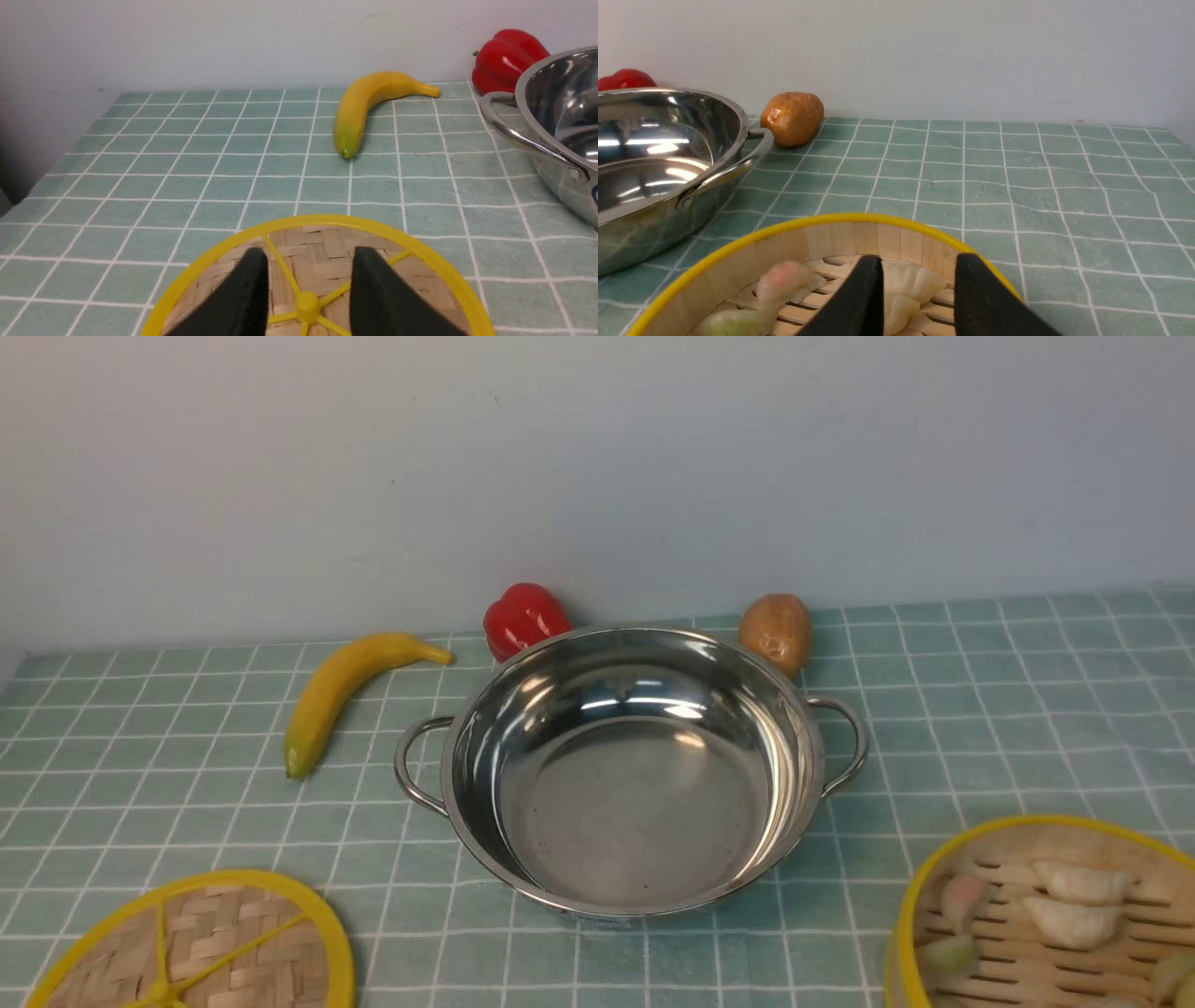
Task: Place the steamer in the pot on the blue tablecloth, and put the lid on the steamer.
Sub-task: 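Reach for and grasp the rim of the bamboo steamer holding the buns with the right gripper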
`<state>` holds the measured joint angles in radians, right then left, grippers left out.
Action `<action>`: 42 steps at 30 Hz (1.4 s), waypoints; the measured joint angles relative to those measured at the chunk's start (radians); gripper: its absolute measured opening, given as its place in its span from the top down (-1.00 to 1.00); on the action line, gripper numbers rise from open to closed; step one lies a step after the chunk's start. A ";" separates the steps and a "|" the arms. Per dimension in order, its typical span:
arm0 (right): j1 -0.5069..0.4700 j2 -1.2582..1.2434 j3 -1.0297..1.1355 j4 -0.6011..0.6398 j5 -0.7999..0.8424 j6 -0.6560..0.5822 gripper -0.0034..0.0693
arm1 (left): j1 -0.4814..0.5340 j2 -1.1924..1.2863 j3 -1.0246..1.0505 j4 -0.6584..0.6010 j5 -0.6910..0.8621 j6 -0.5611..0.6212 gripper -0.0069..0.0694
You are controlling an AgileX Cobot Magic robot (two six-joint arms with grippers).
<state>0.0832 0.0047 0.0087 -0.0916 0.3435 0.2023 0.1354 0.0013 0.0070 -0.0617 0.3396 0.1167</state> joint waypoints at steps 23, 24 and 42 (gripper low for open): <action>0.000 0.000 0.000 0.000 0.000 0.000 0.25 | 0.000 0.000 0.000 0.000 0.000 0.000 0.18; 0.000 0.000 0.000 0.000 0.000 0.000 0.25 | 0.000 0.000 0.000 0.000 0.000 0.000 0.18; 0.000 0.006 -0.255 0.127 -0.136 0.006 0.25 | 0.000 0.000 0.000 0.000 0.000 0.000 0.18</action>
<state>0.0832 0.0110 -0.2460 0.0355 0.2075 0.2085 0.1354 0.0013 0.0070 -0.0617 0.3396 0.1167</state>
